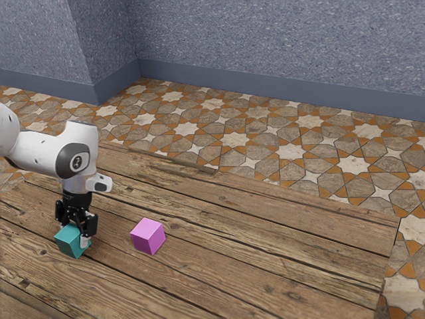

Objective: Pick up the blue block with one arm, and put the blue block on the pink block with one arm

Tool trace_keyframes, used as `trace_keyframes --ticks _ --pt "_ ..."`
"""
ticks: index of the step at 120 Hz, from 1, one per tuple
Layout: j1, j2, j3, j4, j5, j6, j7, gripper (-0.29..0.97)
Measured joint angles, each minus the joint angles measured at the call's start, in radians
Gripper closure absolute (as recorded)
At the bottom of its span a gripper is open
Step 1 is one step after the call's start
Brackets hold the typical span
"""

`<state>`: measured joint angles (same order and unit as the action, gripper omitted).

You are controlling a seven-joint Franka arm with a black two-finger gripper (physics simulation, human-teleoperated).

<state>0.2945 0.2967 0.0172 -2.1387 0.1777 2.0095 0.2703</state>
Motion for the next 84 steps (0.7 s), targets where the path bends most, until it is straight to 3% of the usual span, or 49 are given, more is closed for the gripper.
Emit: trace_keyframes --ticks 56,84 --pt "0.001 -0.003 0.000 0.000 0.003 0.001 -0.011 0.23" --pt "0.003 -0.068 -0.006 0.022 0.002 -0.015 -0.020 0.27"
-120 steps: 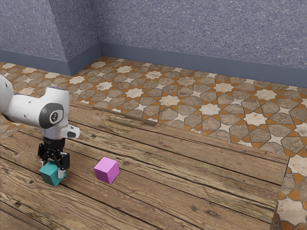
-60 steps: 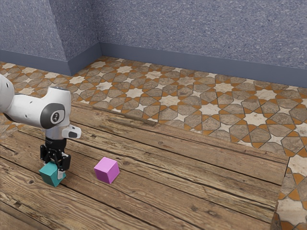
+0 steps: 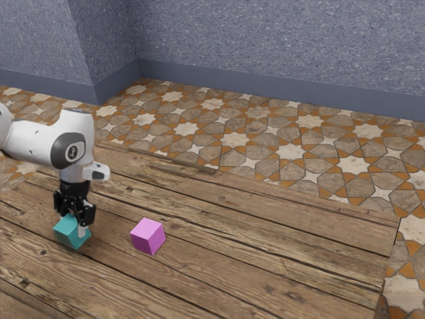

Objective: Pick up the blue block with one arm, and put the blue block on the pink block with one arm

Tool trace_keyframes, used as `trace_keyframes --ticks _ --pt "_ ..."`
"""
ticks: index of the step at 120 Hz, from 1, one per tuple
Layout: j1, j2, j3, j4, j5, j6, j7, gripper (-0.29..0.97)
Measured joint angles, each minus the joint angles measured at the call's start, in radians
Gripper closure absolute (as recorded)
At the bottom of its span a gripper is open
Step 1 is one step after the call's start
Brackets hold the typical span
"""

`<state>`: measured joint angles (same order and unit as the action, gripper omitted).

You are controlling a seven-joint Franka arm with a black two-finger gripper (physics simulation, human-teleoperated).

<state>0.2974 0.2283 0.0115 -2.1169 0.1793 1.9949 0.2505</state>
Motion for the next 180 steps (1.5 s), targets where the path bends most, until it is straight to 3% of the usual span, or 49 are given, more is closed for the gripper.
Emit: trace_keyframes --ticks 20,41,82,114,180 --pt "-0.031 0.035 -0.038 0.157 -0.009 -0.117 -0.026 0.27" --pt "-0.084 0.102 -0.041 0.320 -0.067 -0.303 -0.067 0.27" --pt "-0.206 0.139 -0.038 0.374 -0.146 -0.491 -0.141 0.27" --pt "-0.264 0.184 -0.041 0.451 -0.165 -0.522 -0.186 0.27" --pt "-0.290 0.218 -0.042 0.469 -0.168 -0.421 -0.234 0.27"
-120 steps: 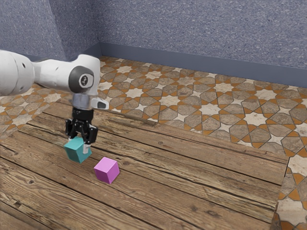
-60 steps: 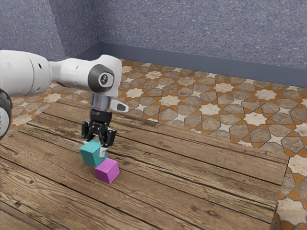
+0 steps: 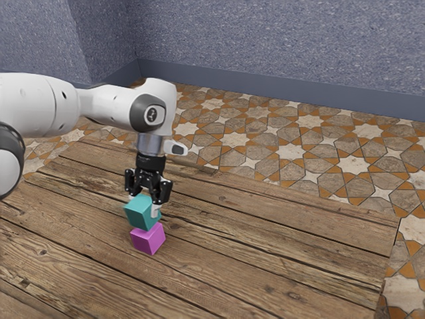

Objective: Pick up the blue block with one arm, and put the blue block on the pink block with one arm

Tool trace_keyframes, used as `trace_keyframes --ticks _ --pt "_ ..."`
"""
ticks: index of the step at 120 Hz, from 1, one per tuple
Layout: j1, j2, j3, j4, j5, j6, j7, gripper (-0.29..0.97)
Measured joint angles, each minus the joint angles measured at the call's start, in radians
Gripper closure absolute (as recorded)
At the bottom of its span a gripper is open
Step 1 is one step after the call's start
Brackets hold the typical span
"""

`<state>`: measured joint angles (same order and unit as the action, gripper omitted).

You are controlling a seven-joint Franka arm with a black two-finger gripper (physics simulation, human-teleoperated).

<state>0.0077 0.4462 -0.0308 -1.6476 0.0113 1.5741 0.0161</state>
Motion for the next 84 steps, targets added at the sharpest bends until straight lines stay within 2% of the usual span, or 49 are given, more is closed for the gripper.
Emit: trace_keyframes --ticks 26,84 --pt "0.001 -0.045 0.001 -0.072 -0.001 0.033 -0.015 0.27" --pt "-0.003 -0.033 0.001 -0.083 0.004 0.066 -0.035 0.27"
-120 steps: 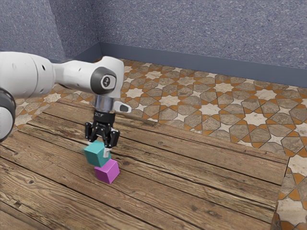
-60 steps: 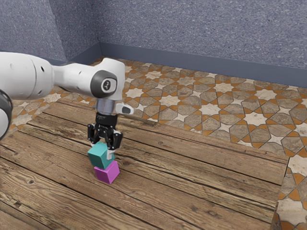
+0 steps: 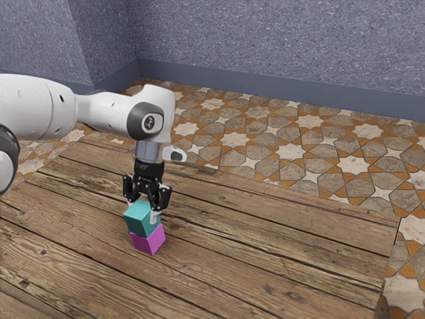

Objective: Pick up the blue block with one arm, and put the blue block on the pink block with one arm

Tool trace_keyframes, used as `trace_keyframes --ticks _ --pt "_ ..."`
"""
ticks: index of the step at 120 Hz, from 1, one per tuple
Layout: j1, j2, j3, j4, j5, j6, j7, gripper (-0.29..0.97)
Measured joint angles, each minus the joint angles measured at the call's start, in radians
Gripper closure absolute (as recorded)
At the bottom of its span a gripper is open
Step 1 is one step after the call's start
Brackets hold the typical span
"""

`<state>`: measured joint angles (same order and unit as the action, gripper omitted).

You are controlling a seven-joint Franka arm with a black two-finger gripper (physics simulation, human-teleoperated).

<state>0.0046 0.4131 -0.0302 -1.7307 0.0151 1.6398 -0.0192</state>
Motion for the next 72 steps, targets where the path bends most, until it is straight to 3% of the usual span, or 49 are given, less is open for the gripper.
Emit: trace_keyframes --ticks 12,50,72 --pt "0.000 0.001 0.000 -0.005 0.001 0.011 -0.002 0.27" --pt "0.002 -0.003 -0.001 -0.006 -0.003 0.026 -0.007 0.07" --pt "0.002 -0.133 -0.004 -0.011 0.003 0.017 -0.009 0.03"
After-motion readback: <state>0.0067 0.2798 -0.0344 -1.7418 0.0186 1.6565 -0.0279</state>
